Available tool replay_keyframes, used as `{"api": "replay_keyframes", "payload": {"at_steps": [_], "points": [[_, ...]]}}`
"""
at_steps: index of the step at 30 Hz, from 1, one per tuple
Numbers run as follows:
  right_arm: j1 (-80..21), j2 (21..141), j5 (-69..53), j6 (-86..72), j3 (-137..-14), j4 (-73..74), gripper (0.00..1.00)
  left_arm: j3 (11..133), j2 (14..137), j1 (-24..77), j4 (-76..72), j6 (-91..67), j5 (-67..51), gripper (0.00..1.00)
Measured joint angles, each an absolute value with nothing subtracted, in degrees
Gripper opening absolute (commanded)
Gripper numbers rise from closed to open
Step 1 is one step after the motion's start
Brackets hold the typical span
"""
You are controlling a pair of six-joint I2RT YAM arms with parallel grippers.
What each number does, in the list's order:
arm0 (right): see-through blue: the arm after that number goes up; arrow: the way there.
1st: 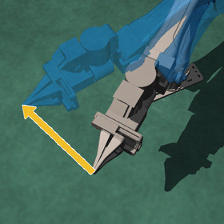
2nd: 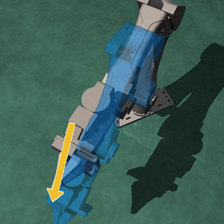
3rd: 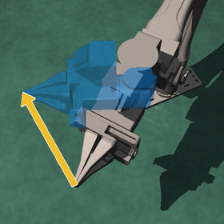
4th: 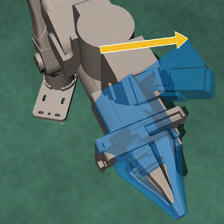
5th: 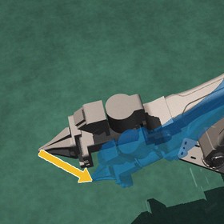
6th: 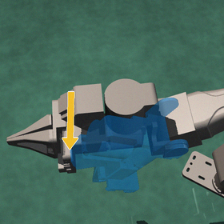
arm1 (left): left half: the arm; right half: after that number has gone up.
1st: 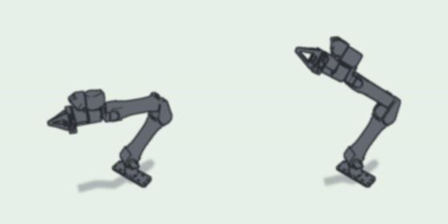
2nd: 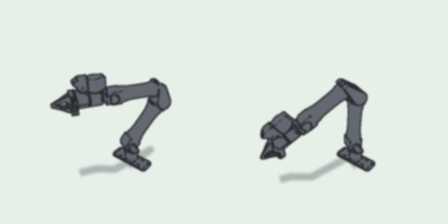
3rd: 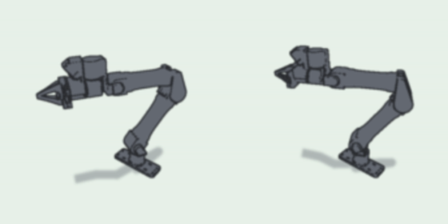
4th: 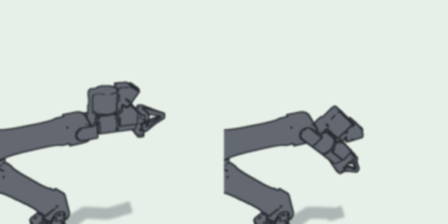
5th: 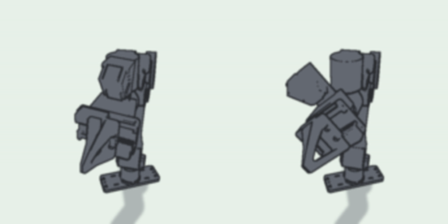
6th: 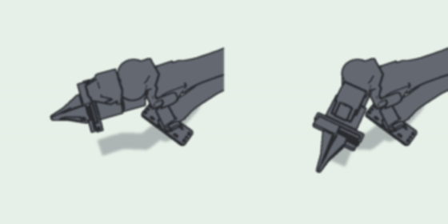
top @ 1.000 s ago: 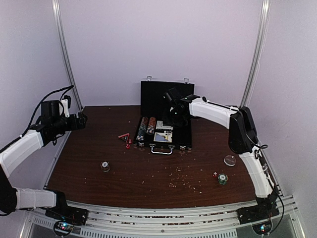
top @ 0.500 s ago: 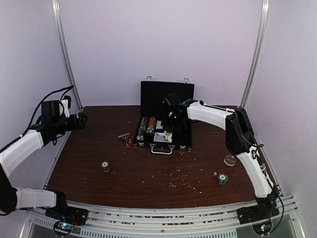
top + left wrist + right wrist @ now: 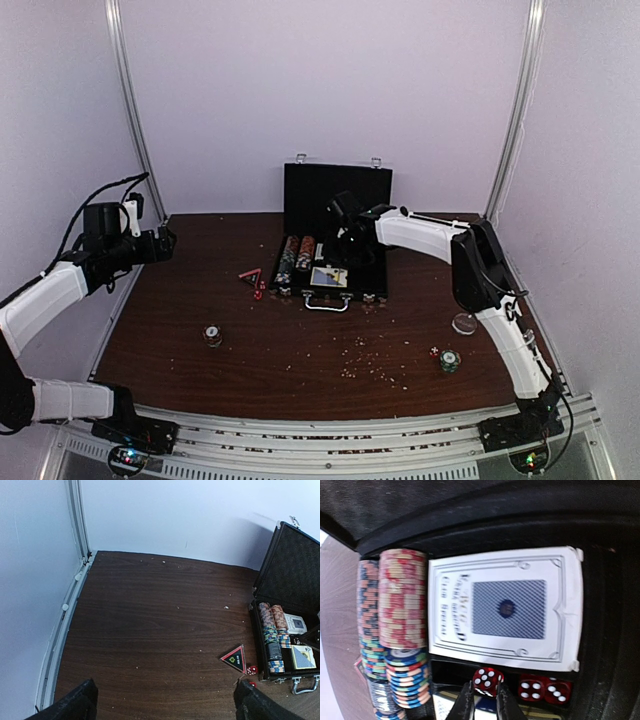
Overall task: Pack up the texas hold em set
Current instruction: Adjust the dice in the slot.
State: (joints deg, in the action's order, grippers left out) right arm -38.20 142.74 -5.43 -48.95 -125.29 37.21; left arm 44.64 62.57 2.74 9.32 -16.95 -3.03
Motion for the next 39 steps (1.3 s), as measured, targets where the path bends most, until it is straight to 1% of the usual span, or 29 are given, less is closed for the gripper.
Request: {"api": "replay_keyframes", "payload": {"at_steps": [12,25,34,39], "points": [[-38.3,142.8,-9.2,-46.4,-125.3,31.1,0.18,44.6,62.4,2.7,9.6,-17.3,-3.0,0.98],[-38.8,143.1,-9.2,-45.4,-125.3,31.1,0.18,44.6,62.3,2.7,10.4,-17.5,-3.0,0.98],[-38.9,143.7,-7.0,-46.8,-125.2,34.1,0.18,44.6,62.3,2.7,10.4,-17.6,-3.0,0.98],[-39.3,143.2,-3.6,-47.5,-124.7,34.9,0.18,44.5,62.3,2.7,10.4,-17.6,-3.0,0.98]]}}
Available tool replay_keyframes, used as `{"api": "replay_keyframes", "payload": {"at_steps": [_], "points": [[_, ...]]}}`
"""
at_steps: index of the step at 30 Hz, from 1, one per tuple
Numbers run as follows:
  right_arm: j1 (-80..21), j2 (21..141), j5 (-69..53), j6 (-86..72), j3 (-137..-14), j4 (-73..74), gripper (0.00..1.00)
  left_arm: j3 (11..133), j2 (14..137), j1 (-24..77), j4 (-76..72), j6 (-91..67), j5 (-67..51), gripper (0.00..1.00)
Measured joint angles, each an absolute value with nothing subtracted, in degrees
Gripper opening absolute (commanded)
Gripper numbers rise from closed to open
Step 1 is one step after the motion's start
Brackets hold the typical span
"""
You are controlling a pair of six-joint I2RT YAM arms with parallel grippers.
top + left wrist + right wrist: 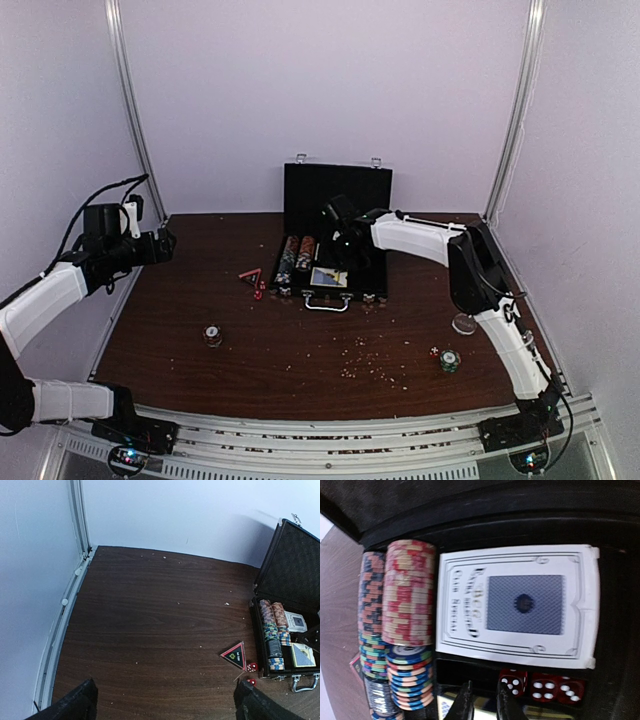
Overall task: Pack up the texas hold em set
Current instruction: Adjust the dice in the slot.
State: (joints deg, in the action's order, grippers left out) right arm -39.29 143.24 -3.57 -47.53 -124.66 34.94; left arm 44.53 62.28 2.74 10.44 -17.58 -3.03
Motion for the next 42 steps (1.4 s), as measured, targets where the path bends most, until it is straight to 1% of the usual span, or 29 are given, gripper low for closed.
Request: {"api": "replay_keyframes", "payload": {"at_steps": [7,11,15,20,24,26,30,33,37,42], "points": [[-39.1,141.4,2.5,-48.4,-123.2,38.9,0.20,44.1,62.2,2.7,10.5,-17.6,-3.0,0.98],[-39.1,140.6,3.5,-47.7,-122.1,39.2,0.23,43.7,62.2,2.7,10.4,-17.6,-3.0,0.98],[-39.1,139.9,3.5,-46.5,-121.9,37.7,0.28,43.5,62.2,2.7,10.5,-17.6,-3.0,0.98],[-39.1,138.4,4.0,-45.9,-121.8,36.5,0.42,43.5,62.2,2.7,10.5,-17.7,-3.0,0.98],[-39.1,137.5,5.5,-45.8,-121.6,36.9,0.61,43.5,62.2,2.7,10.5,-17.7,-3.0,0.98],[-39.1,137.1,6.0,-46.3,-121.0,37.4,0.67,43.5,62.2,2.7,10.5,-17.7,-2.9,0.98],[-39.1,137.1,6.5,-46.9,-119.3,38.1,0.74,43.5,62.2,2.7,10.6,-17.9,-2.9,0.98],[-39.1,137.1,6.6,-46.9,-117.8,38.5,0.76,43.5,62.2,2.7,10.6,-18.0,-2.9,0.98],[-39.1,136.2,6.8,-46.6,-115.6,39.3,0.77,43.5,62.3,2.7,10.7,-18.4,-3.0,0.98],[-39.2,129.2,7.8,-45.0,-107.4,40.4,0.77,43.6,62.6,2.7,11.2,-18.6,-2.8,0.98]]}}
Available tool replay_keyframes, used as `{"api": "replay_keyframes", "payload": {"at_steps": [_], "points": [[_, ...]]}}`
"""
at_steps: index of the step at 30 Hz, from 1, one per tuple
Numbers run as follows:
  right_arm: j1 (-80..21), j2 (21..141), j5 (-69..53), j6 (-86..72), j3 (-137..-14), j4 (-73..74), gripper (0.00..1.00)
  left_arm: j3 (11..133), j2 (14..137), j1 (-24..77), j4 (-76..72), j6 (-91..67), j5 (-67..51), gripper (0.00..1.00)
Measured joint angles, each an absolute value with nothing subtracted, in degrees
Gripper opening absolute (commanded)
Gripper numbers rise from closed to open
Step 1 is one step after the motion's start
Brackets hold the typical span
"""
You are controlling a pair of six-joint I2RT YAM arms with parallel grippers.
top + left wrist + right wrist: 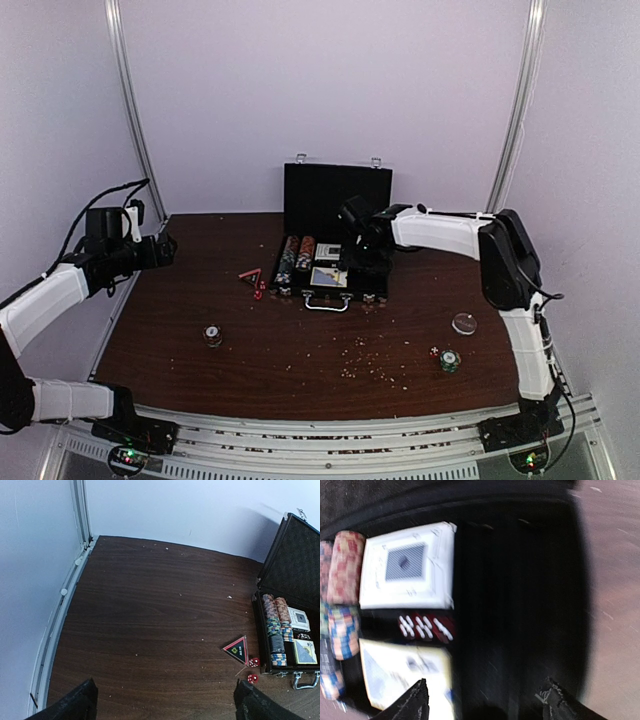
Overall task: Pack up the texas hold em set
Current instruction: Adjust the dice in the slot, then pick up the dice from the center of the board.
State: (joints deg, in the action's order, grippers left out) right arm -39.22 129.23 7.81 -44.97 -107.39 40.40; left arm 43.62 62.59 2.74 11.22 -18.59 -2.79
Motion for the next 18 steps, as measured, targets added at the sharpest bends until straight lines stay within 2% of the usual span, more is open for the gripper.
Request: {"api": "replay_keyframes", "payload": {"at_steps": [9,18], "points": [[-39.6,108.5,8.5,-41.2,-86.4,45.6,0.71,43.6,63.2,2.8,11.4,-18.7,-2.2,0.98],[-42.5,102.8,6.3,-38.6,-75.4,55.3,0.62,44.6,65.7,2.8,12.8,-19.9,-2.1,0.97]]}}
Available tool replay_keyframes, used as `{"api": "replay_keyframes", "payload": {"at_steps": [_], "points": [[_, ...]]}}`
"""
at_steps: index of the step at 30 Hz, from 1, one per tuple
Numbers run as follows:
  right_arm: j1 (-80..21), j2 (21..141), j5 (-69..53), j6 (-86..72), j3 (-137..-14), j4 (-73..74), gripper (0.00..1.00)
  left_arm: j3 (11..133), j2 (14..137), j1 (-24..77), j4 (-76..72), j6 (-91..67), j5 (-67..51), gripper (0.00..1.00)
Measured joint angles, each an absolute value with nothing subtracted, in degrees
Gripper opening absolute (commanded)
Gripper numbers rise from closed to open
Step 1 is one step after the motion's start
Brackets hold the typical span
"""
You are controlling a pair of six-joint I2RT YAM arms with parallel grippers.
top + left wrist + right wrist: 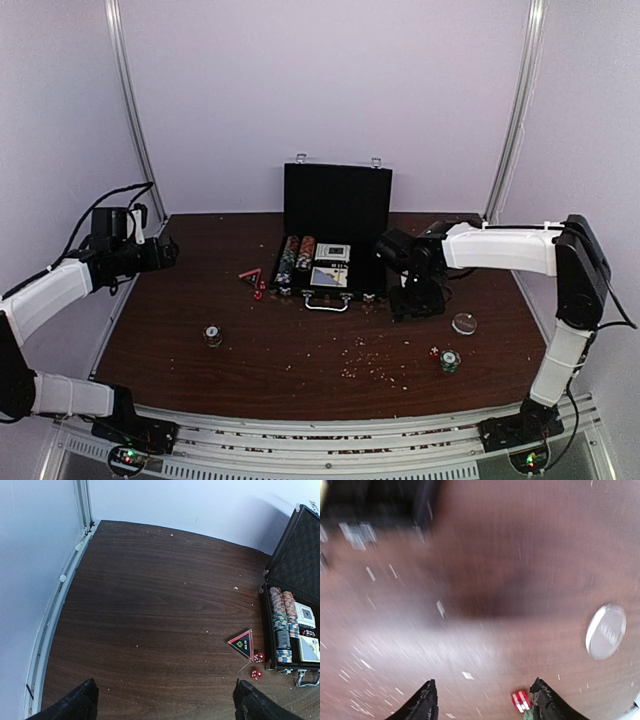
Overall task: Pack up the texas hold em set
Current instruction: Pick up the dice from the center of the board.
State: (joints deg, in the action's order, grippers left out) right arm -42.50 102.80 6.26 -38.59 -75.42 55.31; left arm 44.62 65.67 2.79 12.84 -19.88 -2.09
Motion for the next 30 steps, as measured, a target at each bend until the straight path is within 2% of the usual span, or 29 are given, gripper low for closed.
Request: {"api": "replay_keyframes", "payload": {"at_steps": [12,18,24,30], "points": [[-43.0,98.6,3.3,-35.7,-68.1,64.0,0.51,48.3,67.3,2.8,17.3,-24.2,-0.8,0.96],[-43.0,98.7,2.3,-34.9,-67.1,63.1,0.47,48.3,68.9,2.8,17.7,-27.4,-0.7,0.96],[-43.0,100.1,1.5,-33.9,-67.1,61.2,0.39,49.3,70.7,2.8,17.8,-28.1,-0.4,0.96],[-43.0,101.7,1.3,-33.9,-66.4,59.9,0.37,49.5,71.4,2.8,17.8,-28.6,-0.5,0.96]]}}
